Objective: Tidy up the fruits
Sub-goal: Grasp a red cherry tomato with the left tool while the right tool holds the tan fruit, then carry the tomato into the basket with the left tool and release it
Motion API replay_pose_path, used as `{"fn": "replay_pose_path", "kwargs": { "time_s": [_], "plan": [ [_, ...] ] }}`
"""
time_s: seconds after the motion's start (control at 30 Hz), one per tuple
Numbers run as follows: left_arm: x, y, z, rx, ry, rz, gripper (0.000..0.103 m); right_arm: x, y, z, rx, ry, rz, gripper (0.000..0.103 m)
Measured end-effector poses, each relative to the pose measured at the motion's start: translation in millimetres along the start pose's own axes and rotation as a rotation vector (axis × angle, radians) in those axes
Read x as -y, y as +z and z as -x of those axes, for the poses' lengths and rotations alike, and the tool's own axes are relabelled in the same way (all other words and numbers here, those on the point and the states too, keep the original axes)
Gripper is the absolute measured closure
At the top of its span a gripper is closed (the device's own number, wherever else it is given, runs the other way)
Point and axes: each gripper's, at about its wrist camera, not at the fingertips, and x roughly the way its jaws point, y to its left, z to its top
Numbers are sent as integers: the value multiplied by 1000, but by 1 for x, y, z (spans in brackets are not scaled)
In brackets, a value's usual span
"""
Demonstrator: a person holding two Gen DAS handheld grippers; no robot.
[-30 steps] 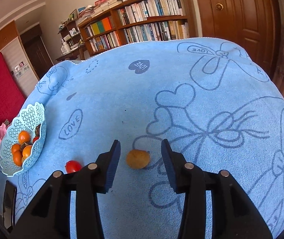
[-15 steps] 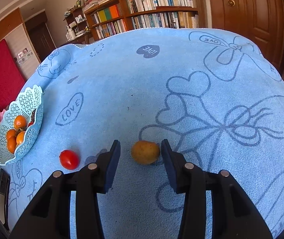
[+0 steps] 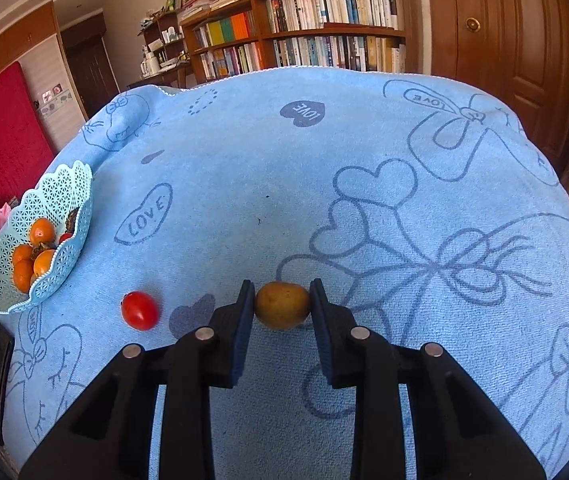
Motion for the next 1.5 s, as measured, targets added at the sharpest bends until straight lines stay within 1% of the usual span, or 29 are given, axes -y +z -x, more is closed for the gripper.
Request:
{"fn": "replay_pose_path", "kwargs": {
  "time_s": [0.17,0.43,0.47,0.5,0.6,0.63,0.7,0.8,0.93,0.97,1.0,1.03,1.07,1.1,1.17,1.27,1.5],
  "plan": [
    [37,-7,-14,-25,-38,-71,9,9,0,10,36,-9,-9,74],
    [93,-21,-51,-104,-90,-175,10,24,-5,10,38,19,-64,74],
    [99,-23,-56,-110,-93,-190,12,24,-5,10,39,23,-65,74],
    [105,-25,-62,-121,-91,-206,17,24,-6,10,40,27,-66,74],
    [116,-30,-79,-163,-106,-228,27,25,-7,10,39,40,-75,74],
    [119,-31,-84,-174,-107,-233,28,25,-7,10,38,43,-78,74],
    [123,-33,-96,-200,-102,-242,37,27,-8,9,36,47,-86,74],
    [126,-35,-111,-239,-112,-235,43,28,-8,9,35,54,-94,74],
    [127,-39,-127,-274,-106,-228,48,28,-8,8,32,59,-97,74],
    [127,-40,-129,-279,-104,-225,53,28,-8,7,31,61,-98,74],
    [126,-41,-131,-280,-97,-221,59,28,-8,7,30,61,-100,74],
    [125,-41,-131,-277,-88,-216,62,29,-8,6,29,61,-101,74],
    [124,-41,-130,-275,-88,-210,68,29,-9,6,28,61,-103,74],
    [122,-40,-130,-277,-95,-200,72,29,-9,6,28,62,-104,74],
    [118,-38,-125,-274,-112,-176,73,30,-9,6,30,62,-106,74],
    [114,-34,-114,-248,-119,-165,73,29,-9,7,35,61,-104,74],
    [96,-17,-81,-167,-128,-124,73,28,-10,7,42,54,-107,74]
  ]
}}
